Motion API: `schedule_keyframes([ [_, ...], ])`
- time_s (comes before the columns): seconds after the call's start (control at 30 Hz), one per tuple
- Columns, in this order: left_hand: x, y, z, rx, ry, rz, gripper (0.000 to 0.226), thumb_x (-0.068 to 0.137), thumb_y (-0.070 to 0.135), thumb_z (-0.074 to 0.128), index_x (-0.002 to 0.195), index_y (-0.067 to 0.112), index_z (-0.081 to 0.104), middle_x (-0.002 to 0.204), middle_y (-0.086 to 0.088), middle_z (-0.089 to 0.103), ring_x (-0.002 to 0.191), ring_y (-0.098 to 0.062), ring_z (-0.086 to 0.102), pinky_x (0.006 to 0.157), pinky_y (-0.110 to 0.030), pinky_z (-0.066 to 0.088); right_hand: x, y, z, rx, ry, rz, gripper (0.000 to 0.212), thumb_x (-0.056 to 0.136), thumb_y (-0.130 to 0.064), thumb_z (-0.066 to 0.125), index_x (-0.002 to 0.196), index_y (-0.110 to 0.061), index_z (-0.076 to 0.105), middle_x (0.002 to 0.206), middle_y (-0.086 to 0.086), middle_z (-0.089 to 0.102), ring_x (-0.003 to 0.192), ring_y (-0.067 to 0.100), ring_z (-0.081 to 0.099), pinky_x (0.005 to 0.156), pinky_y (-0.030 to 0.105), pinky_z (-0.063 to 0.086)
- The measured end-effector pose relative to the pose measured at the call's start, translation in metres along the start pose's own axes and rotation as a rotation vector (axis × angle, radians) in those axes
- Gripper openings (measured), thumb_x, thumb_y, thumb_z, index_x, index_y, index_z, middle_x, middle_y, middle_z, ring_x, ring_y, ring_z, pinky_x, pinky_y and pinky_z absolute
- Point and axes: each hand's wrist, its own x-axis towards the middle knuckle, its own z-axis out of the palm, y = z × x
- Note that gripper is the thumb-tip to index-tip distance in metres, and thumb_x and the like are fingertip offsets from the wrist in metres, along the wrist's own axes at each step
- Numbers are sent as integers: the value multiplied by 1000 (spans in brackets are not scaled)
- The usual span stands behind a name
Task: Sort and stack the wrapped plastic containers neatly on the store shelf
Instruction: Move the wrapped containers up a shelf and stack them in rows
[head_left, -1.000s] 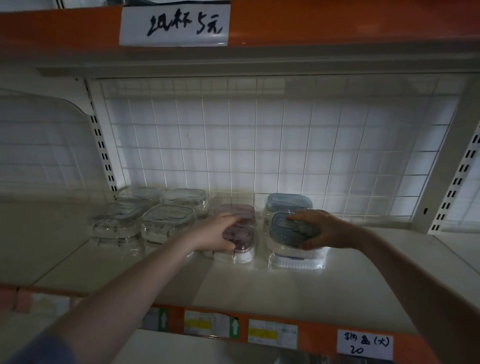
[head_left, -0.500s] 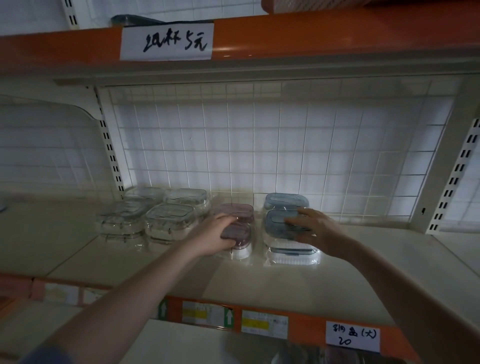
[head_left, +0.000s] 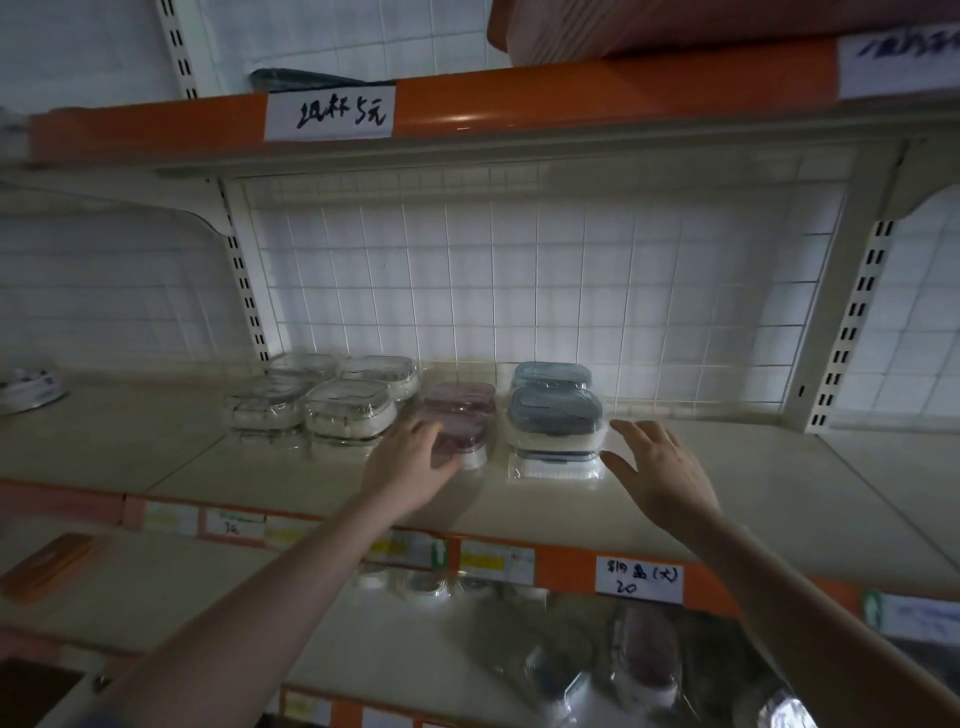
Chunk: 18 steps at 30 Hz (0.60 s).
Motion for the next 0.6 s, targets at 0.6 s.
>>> schedule_keyframes([
  [0.6,-134,1,10,-113,113,30,51,91,40,55,131,10,46,132,-6,48,122,-23,45,98,-31,38,-163,-21,-1,9,51,271,38,93,-32,52,127,-15,51,122,13,52,111,33,49,89,39,39],
])
